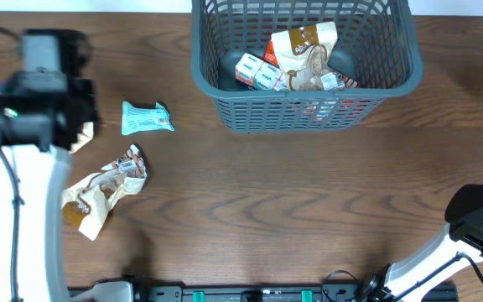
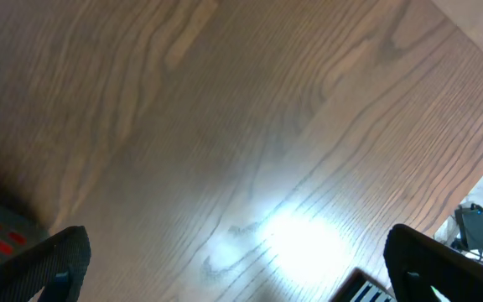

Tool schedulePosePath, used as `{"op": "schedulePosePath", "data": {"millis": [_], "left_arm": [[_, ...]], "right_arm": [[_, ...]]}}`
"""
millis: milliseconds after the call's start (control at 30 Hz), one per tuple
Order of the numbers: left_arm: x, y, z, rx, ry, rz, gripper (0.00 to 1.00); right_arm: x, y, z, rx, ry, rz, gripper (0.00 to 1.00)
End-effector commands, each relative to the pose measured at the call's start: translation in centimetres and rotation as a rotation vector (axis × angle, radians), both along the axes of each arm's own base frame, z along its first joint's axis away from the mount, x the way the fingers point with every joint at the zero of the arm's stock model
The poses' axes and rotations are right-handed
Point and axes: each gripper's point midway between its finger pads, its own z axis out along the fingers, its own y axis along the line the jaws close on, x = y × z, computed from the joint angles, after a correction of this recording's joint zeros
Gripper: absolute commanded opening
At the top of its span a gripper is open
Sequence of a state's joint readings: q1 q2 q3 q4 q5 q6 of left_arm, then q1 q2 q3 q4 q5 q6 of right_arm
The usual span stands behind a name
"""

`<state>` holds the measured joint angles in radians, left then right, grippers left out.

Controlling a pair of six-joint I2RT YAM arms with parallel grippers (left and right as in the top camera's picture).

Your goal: Pack container

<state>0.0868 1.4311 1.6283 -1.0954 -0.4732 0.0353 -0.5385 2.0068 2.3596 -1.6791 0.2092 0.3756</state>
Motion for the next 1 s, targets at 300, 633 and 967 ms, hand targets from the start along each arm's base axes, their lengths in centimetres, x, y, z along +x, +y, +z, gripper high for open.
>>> {"op": "schedulePosePath", "data": {"millis": [300, 633, 967], "left_arm": [[-0.7, 7.1, -7.5, -0.516, -0.047, 0.342, 0.99], [0.6, 7.5, -11.6, -0.656, -0.048, 0.553, 0.99], [4.7, 4.8, -10.3, -0.693, -0.054, 0.044, 0.98]], "right_arm": [[0.0, 0.3, -0.6, 0.035, 0.003, -0.011, 0.99], [0.0, 0.7, -0.7, 0.054, 0.004, -0.007, 0.99], [0.3, 1.1, -0.8, 0.079, -0.011, 0.000, 0.99]]}}
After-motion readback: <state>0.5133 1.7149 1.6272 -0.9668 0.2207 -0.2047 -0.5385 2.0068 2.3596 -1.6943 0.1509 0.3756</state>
